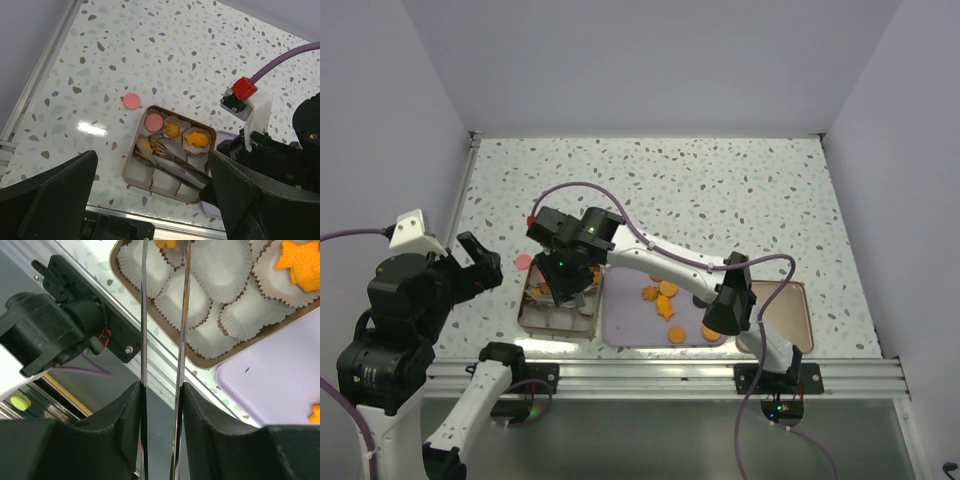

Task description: Pack the cookies

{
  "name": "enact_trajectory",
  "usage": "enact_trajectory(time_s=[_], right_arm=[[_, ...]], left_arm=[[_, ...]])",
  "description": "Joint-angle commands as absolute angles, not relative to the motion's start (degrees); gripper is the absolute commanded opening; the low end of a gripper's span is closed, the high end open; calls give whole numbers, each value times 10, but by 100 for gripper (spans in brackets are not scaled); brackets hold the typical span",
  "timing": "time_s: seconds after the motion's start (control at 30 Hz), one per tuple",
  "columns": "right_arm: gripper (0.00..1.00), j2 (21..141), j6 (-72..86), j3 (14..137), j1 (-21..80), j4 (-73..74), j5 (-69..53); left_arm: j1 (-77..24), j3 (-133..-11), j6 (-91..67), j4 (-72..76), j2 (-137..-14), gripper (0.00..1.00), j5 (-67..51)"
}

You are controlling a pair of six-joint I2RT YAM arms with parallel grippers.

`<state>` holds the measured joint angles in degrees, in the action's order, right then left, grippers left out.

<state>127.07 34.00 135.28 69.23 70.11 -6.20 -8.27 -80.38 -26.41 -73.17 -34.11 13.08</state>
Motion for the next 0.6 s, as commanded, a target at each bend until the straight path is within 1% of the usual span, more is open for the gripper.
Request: enact_trajectory(time_s=[0.0,0.07,0.1,0.17,0.43,0.57], right_arm=[[38,1269,335,1373,681,672,-68],[41,1272,337,1373,678,668,-69],[45,1273,338,1374,676,667,-69],[46,1272,339,1374,676,664,-70],[48,1260,339,1378,669,669,-71],[48,1231,339,1375,667,675,-60]], left_arm=[[-84,-812,-262,-728,-349,100,136],[-84,-810,-260,-725,-349,100,136],[-84,-807,-260,-724,-348,100,135],[-84,-806,-258,-722,-349,100,134],[-84,-794,-257,-707,-354,100,128],[-84,-788,-257,-698,-358,100,125]])
